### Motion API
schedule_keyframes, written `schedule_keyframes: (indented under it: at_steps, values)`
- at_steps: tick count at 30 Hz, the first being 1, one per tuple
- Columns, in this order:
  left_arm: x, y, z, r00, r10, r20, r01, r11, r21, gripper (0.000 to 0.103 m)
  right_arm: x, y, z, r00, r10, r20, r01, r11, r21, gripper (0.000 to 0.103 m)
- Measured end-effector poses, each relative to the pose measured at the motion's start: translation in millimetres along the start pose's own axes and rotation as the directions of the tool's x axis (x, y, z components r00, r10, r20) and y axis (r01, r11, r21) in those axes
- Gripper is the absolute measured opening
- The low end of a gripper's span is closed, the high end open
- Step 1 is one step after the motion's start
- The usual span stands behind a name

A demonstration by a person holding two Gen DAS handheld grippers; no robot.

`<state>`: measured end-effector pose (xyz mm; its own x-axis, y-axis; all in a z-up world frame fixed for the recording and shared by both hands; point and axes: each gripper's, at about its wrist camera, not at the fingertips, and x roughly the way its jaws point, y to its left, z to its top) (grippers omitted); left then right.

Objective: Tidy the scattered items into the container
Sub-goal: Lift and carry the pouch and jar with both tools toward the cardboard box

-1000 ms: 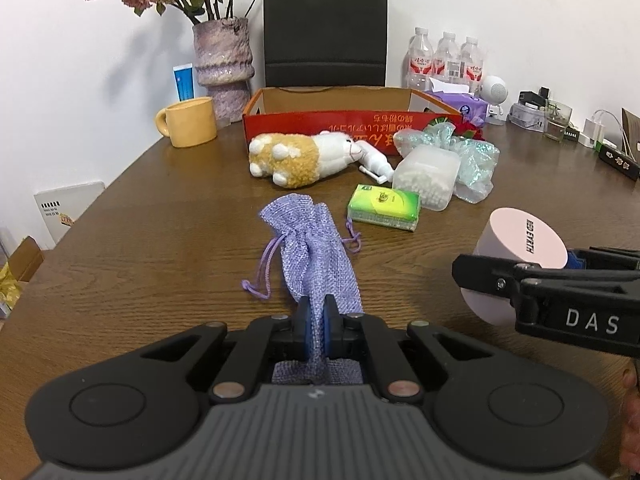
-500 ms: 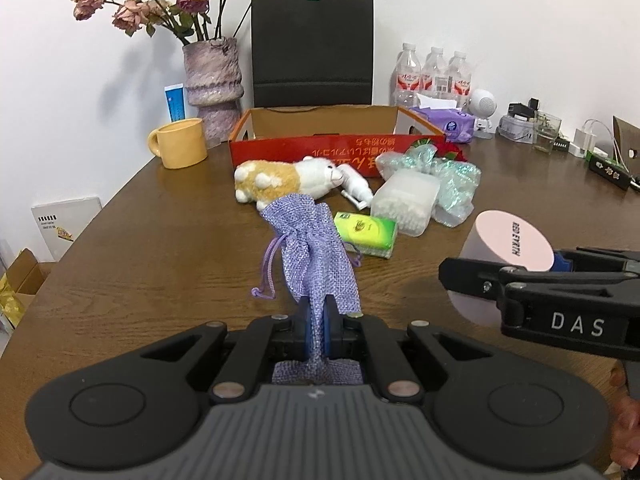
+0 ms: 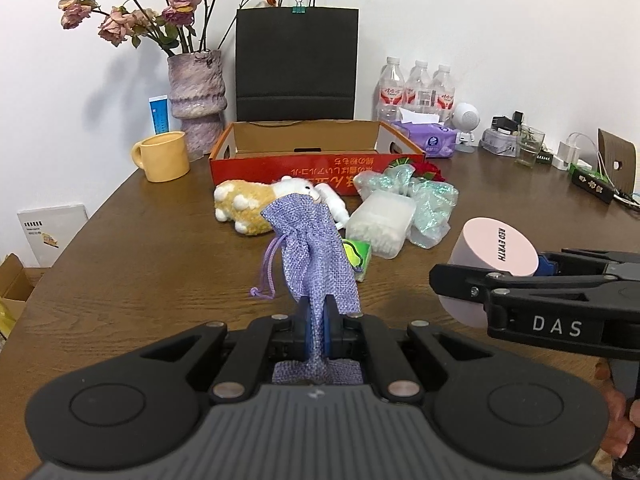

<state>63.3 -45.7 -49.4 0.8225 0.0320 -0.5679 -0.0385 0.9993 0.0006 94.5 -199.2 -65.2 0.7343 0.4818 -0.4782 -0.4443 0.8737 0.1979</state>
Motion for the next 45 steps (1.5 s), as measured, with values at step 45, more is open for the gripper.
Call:
schedule_keyframes:
  at_steps: [45]
  values:
    - [29.5, 12.0, 72.8, 0.999, -0.035, 0.006, 0.036, 0.997, -0.063, 0.006, 25.5, -38.2, 73.2, 1.0, -0.011, 0.005, 0.011, 1.0, 0.0, 0.057]
